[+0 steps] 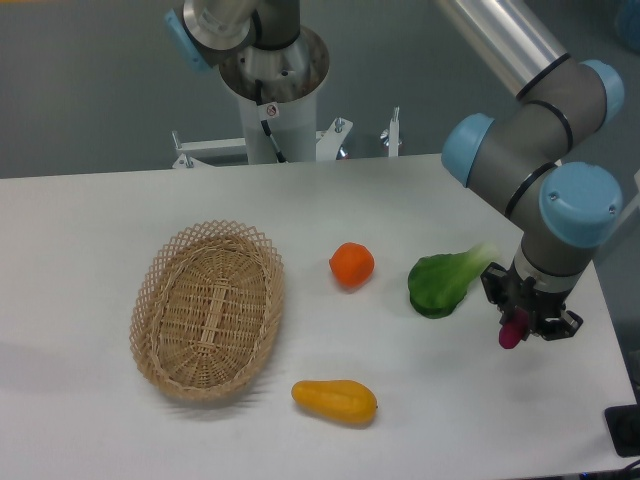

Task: Place the sweet potato on the table
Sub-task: 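Lift the held purple sweet potato with the gripper over the bok choy, then carry the sweet potato up and past the orange toward the open table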

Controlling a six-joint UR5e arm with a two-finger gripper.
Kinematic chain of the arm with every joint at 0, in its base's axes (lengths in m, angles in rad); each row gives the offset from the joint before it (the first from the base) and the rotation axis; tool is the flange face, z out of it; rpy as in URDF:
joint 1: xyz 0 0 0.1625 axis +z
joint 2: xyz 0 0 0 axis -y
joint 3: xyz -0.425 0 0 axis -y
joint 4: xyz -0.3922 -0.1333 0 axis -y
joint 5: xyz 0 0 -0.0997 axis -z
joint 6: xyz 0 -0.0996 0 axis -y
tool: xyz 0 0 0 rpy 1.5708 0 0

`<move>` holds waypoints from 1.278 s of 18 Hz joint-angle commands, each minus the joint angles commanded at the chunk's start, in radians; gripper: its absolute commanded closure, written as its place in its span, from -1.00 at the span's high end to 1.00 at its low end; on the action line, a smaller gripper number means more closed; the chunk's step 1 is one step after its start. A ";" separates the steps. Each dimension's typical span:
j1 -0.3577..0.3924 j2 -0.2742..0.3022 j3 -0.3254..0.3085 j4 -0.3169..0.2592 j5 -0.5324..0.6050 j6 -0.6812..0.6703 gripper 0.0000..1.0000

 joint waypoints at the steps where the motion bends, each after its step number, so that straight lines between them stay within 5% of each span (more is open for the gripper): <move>1: 0.000 0.000 0.000 0.002 0.000 0.003 -0.51; 10: -0.008 0.015 -0.044 -0.002 0.003 0.003 -0.50; 18: -0.006 0.238 -0.360 0.031 -0.012 0.146 -0.51; 23: -0.014 0.330 -0.518 0.032 -0.012 0.259 -0.50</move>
